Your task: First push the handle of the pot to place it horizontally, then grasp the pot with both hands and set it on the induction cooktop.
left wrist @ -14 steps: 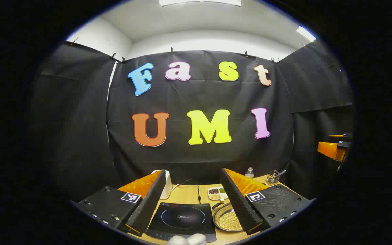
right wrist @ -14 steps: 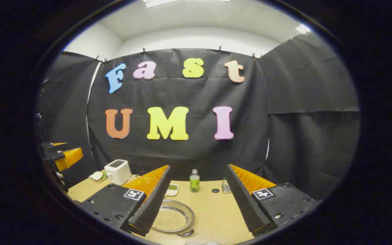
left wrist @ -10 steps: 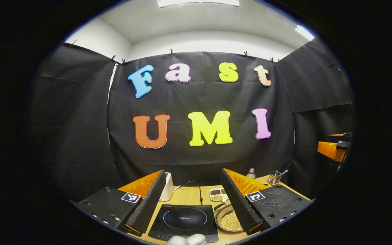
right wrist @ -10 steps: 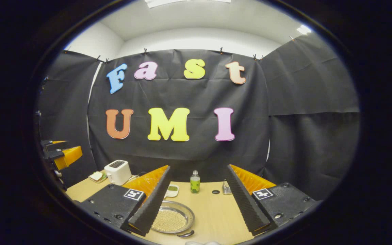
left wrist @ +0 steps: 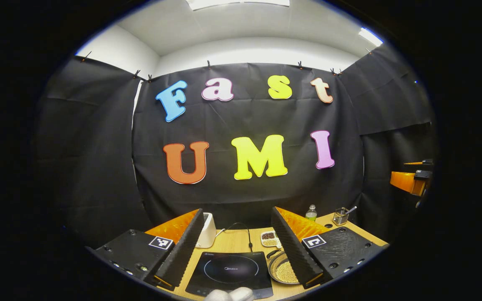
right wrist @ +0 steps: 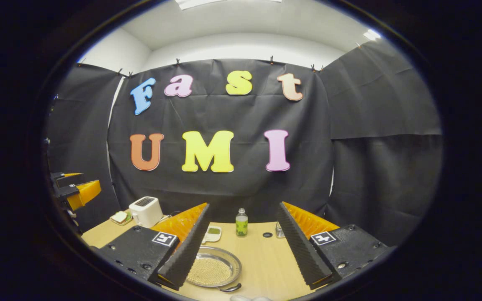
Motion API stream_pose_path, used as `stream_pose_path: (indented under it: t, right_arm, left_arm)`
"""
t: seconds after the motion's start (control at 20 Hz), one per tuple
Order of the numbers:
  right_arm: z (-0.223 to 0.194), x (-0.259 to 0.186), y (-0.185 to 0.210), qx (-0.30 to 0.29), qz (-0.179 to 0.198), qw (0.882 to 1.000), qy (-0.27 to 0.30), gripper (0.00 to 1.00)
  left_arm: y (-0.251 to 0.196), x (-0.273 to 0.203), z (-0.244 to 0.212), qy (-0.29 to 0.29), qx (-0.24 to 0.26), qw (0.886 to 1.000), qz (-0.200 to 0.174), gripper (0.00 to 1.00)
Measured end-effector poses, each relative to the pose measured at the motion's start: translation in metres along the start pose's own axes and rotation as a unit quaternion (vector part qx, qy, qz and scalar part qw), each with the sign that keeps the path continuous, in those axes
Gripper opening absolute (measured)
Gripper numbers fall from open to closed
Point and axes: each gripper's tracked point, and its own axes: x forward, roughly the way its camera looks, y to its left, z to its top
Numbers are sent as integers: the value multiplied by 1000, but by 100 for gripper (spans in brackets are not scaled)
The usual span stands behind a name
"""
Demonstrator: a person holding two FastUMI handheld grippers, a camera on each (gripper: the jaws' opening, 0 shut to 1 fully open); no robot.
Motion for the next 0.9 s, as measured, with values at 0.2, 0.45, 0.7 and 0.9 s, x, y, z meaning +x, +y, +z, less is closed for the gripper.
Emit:
stream_pose_path:
  t: [0.2,0.45,0.7,0.9]
  right_arm:
    - [-3,5,1,0,-1,1000,3,97]
    - [-4,10,8,13,23,1000,11,82]
    - [-10,14,14,25,41,999,24,12]
    - [-37,15,19,12,61,996,66,1]
  left_arm:
    - [0,3,-3,4,-2,1000,-1,96]
    - [0,7,-4,2,0,1000,2,96]
    - [0,9,-4,2,-3,1000,3,96]
    - [0,9,-6,2,-2,1000,5,96]
